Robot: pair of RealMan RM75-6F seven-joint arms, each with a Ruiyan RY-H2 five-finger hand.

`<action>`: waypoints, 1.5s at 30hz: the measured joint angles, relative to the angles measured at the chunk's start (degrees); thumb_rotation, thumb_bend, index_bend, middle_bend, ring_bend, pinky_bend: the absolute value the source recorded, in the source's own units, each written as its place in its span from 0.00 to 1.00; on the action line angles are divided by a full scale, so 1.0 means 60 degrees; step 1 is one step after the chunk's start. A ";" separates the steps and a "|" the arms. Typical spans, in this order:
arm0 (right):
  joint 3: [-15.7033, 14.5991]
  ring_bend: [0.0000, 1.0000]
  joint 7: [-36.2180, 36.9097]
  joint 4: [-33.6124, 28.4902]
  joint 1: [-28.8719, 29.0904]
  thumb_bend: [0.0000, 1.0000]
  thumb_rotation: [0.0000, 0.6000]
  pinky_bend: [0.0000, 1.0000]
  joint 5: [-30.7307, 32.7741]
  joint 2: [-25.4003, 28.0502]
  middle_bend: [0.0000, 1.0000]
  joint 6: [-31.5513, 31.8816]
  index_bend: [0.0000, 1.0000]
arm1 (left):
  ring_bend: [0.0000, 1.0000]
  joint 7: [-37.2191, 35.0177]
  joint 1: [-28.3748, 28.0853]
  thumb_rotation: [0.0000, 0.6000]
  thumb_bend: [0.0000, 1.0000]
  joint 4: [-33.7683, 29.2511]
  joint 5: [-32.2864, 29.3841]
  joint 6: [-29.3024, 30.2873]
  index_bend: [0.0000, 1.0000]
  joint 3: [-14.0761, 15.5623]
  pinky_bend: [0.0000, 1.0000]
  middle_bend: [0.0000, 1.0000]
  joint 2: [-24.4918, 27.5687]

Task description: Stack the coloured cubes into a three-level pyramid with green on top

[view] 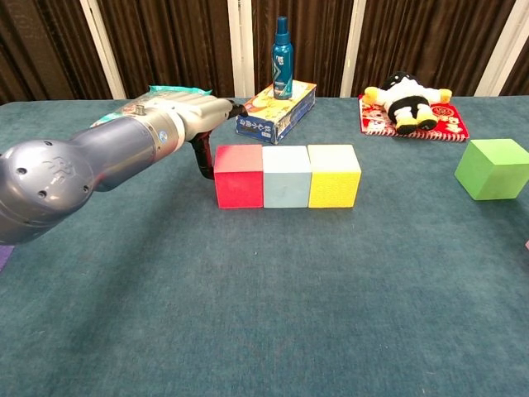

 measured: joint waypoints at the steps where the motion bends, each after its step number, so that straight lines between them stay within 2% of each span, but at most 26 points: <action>1: 0.0002 0.00 -0.0001 0.0002 -0.0004 0.34 1.00 0.00 0.0000 -0.0002 0.00 -0.0002 0.00 | 0.00 -0.0008 -0.0007 1.00 0.22 0.0017 0.0011 0.0000 0.00 -0.0009 0.02 0.00 -0.0016; 11: 0.0037 0.00 -0.0034 0.0018 -0.0031 0.34 1.00 0.00 0.0005 -0.0025 0.00 -0.0057 0.00 | 0.00 0.0019 -0.0110 1.00 0.22 0.0234 0.0071 -0.0050 0.00 -0.0089 0.02 0.00 -0.0193; 20: 0.0056 0.00 -0.0039 -0.0011 -0.0049 0.34 1.00 0.00 -0.0011 -0.0031 0.00 -0.0093 0.00 | 0.00 0.0141 0.0014 1.00 0.22 -0.0031 -0.0023 -0.0038 0.00 -0.0057 0.02 0.00 0.0025; 28: 0.0073 0.00 -0.0049 -0.0085 -0.0078 0.34 1.00 0.00 -0.0054 -0.0033 0.00 -0.0080 0.00 | 0.00 0.0222 0.0302 1.00 0.19 -0.1130 -0.0304 0.0123 0.00 -0.0072 0.02 0.00 0.0749; 32: 0.0103 0.00 -0.0034 -0.0129 -0.0089 0.34 1.00 0.00 -0.0057 -0.0025 0.00 -0.0066 0.00 | 0.00 0.0282 0.0409 1.00 0.18 -0.1911 -0.0612 0.0206 0.00 -0.0142 0.02 0.03 0.1215; 39: 0.0134 0.00 -0.0012 -0.0223 -0.0107 0.34 1.00 0.00 -0.0101 -0.0011 0.00 -0.0034 0.00 | 0.00 0.0648 0.0387 1.00 0.18 -0.3267 -0.1744 0.0203 0.00 -0.0234 0.02 0.11 0.2108; 45: 0.0153 0.00 0.0004 -0.0275 -0.0131 0.34 1.00 0.00 -0.0154 0.0004 0.00 0.0010 0.00 | 0.00 0.0810 0.0162 1.00 0.18 -0.3590 -0.2384 0.0196 0.00 -0.0185 0.02 0.14 0.2264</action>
